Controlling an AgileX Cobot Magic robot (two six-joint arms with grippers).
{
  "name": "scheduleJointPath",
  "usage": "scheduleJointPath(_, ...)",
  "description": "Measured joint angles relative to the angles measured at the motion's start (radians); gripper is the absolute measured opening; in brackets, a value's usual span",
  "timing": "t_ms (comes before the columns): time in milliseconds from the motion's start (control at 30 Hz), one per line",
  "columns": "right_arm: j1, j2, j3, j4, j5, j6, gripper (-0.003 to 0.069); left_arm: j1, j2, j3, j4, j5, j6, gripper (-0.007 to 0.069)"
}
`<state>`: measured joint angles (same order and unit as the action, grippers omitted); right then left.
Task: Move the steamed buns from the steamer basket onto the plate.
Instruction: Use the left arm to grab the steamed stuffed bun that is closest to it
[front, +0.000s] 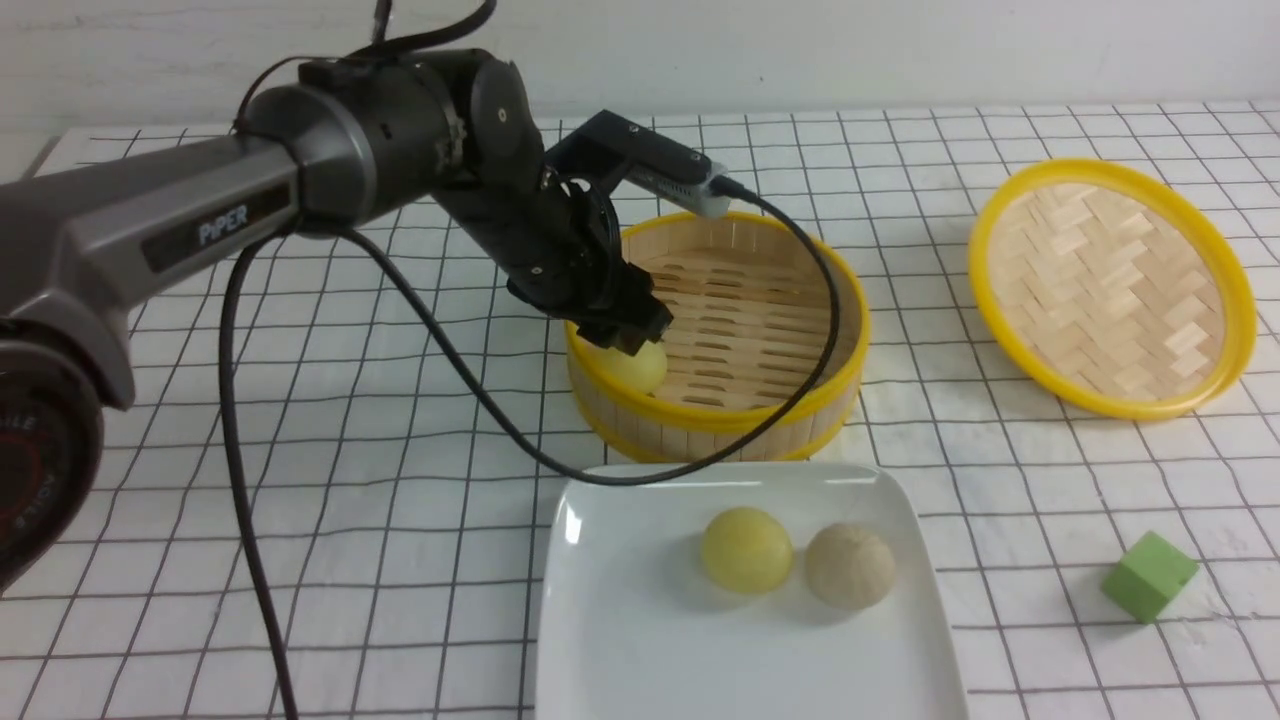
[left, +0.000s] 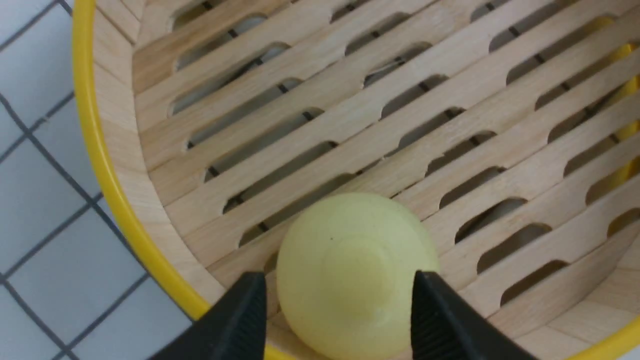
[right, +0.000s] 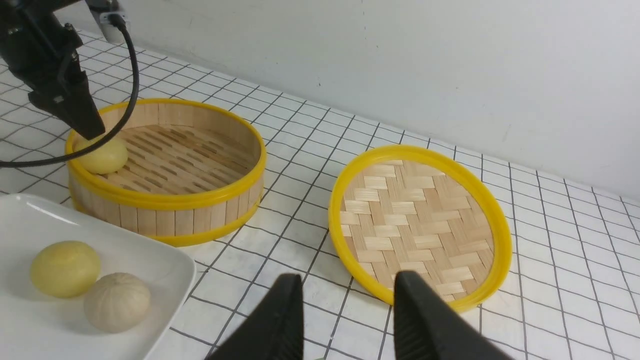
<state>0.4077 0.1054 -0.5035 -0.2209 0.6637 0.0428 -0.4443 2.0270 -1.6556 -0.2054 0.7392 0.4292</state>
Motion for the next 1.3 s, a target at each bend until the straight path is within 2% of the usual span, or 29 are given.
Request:
scheduleJointPath(1033, 0.0, 0.0, 0.0, 0.022, 0.0, 0.0, 0.0276, 0.0, 0.038, 0.0, -0.052, -0.031, 0.017, 0.0404)
scheduleJointPath(1100, 0.0, 0.0, 0.0, 0.022, 0.0, 0.0, 0.0276, 0.0, 0.038, 0.0, -0.052, -0.031, 0.017, 0.0388)
scheduleJointPath(1233, 0.0, 0.0, 0.0, 0.022, 0.0, 0.0, 0.0276, 0.0, 0.038, 0.0, -0.052, -0.031, 0.017, 0.0226)
scheduleJointPath(1267, 0.0, 0.0, 0.0, 0.022, 0.0, 0.0, 0.0276, 0.0, 0.038, 0.0, -0.052, -0.031, 0.017, 0.0153)
scheduleJointPath(1300, 0.0, 0.0, 0.0, 0.022, 0.0, 0.0, 0.0276, 0.0, 0.038, 0.0, -0.052, -0.031, 0.017, 0.012)
